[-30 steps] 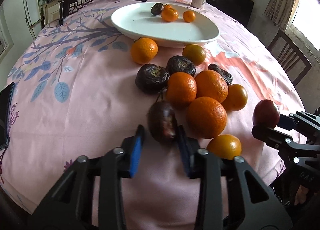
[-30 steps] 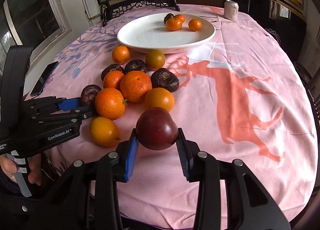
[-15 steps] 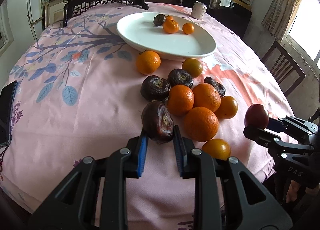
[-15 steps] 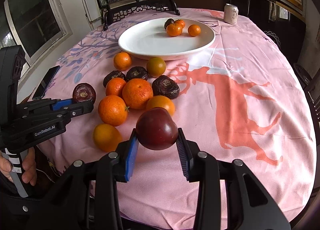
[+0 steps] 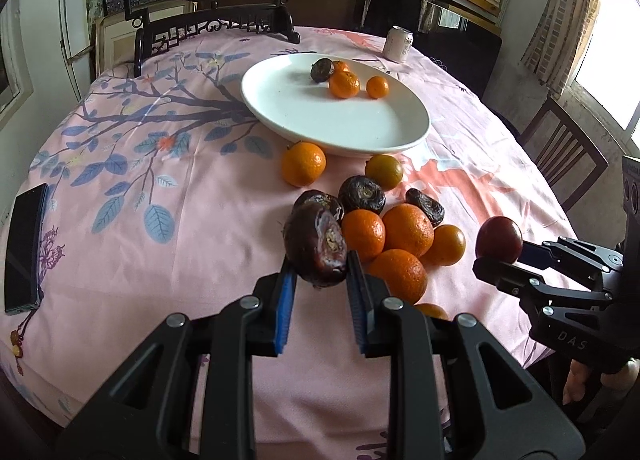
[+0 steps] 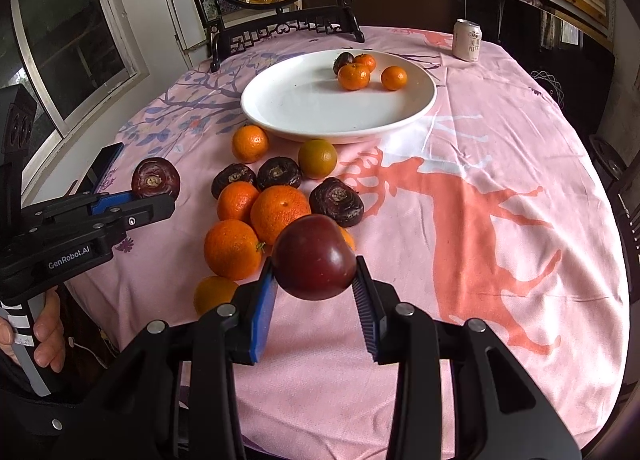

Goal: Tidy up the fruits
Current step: 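Carry both fruits onto the white plate and open both grippers, then grasp an orange with the right gripper while the left grasps another orange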

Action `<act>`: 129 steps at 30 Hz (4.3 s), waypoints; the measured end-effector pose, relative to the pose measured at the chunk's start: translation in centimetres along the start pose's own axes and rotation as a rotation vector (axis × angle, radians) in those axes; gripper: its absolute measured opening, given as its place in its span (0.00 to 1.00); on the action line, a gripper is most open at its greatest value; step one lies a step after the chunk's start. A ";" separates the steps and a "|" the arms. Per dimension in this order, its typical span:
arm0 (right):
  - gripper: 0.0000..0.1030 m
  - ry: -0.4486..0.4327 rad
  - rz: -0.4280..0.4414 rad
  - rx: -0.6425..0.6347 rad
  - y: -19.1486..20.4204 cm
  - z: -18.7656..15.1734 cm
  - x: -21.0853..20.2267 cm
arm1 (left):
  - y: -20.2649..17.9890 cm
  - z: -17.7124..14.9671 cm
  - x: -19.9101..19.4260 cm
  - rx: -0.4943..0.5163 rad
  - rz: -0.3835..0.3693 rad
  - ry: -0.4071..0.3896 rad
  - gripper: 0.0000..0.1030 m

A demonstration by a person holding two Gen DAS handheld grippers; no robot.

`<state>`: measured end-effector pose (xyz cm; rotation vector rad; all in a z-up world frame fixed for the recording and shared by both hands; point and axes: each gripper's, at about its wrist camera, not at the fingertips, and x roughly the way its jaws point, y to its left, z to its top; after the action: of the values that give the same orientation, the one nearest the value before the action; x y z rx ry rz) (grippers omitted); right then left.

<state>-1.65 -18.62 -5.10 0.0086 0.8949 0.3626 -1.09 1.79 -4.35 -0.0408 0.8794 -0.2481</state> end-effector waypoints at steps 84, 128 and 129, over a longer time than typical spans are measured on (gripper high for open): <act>0.37 0.041 -0.018 -0.011 -1.2 0.5 4.0 | -1.0 -2.7 0.4 0.013 -0.002 0.091 0.95; 0.37 -0.037 -0.044 0.047 -3.2 -2.7 -0.7 | -3.4 -2.6 0.3 0.014 -0.029 0.095 0.38; 0.37 -0.036 -0.043 0.045 -3.1 -2.6 -0.7 | -3.2 -2.3 0.2 0.010 -0.032 0.090 0.38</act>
<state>-3.08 -22.13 -6.71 0.0373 0.8665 0.3009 -3.37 -1.17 -5.54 -0.0345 0.9674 -0.2855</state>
